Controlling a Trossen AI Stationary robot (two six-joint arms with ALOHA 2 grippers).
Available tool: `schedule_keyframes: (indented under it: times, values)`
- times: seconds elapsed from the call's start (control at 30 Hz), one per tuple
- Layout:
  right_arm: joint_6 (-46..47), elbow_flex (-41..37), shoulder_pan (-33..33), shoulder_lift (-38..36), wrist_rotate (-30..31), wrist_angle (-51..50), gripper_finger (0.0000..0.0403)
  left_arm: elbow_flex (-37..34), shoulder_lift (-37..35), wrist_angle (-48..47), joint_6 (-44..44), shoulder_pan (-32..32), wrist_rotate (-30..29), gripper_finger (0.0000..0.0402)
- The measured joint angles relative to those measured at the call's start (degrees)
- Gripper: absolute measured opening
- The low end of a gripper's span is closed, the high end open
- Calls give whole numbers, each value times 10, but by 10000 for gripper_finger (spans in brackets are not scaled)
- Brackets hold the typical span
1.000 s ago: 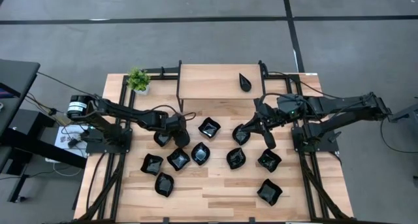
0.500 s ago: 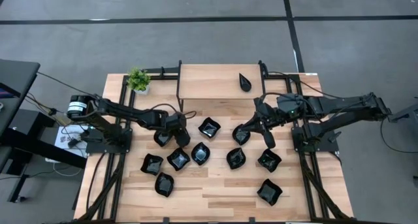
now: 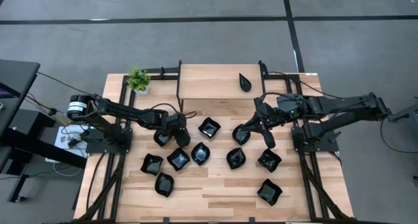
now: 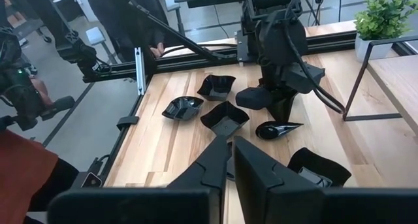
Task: Pick & Place Mini shaped plates
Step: Stack the black drop shaped plate on top of the black drop shaped plate on the shelf
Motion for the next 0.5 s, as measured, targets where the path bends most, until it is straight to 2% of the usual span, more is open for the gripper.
schedule_keyframes:
  times: [0.5]
  values:
    - [-1, 0, 0, 0, 0, 0, 20, 0, 0, 9, -13, 0, 0, 8]
